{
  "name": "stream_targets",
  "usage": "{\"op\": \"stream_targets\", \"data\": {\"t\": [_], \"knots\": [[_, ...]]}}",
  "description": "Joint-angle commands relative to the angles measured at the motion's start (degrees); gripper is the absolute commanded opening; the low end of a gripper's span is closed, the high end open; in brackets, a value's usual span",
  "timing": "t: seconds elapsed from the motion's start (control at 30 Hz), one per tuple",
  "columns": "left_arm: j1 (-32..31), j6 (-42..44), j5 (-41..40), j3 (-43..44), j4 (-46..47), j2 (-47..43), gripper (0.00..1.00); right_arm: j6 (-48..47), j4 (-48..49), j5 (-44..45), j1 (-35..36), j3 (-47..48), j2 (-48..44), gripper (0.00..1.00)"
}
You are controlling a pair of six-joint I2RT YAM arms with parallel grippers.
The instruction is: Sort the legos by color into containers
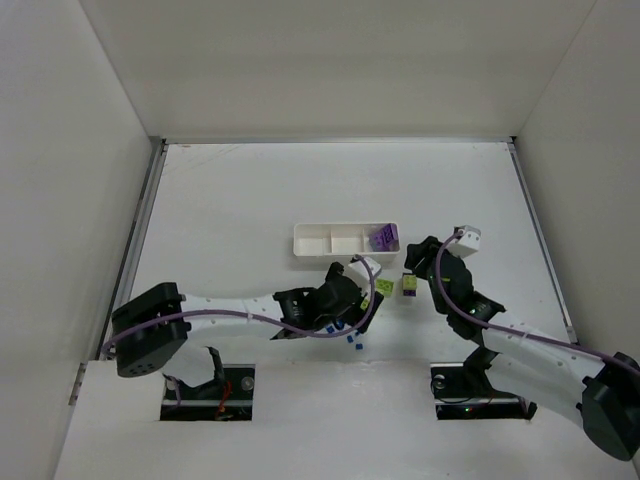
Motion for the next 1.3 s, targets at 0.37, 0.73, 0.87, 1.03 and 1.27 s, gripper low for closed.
{"op": "stream_targets", "data": {"t": [0.37,0.73,0.87,1.03,1.27], "knots": [[-3.04,1.15,-1.92,3.44,2.37,12.91,0.80,-0.79,2.76,-0.96,-0.08,-0.26,-0.06,0.62],[-2.69,2.12,-2.18,5.55,5.01,16.25,0.75,-1.23,3.38,-1.31,0.19,0.44,1.79,0.63],[-2.60,2.20,-2.88,5.90,5.01,17.05,0.65,-1.05,3.55,-1.31,0.28,0.18,1.09,0.63],[-2.34,2.64,-6.57,4.67,5.80,13.89,0.38,-0.53,0.75,-1.13,0.98,-0.26,-2.51,0.63],[2.66,1.50,-5.79,-2.26,6.16,-1.83,0.34,1.94,-8.12,-1.04,9.23,1.49,-5.16,0.40]]}}
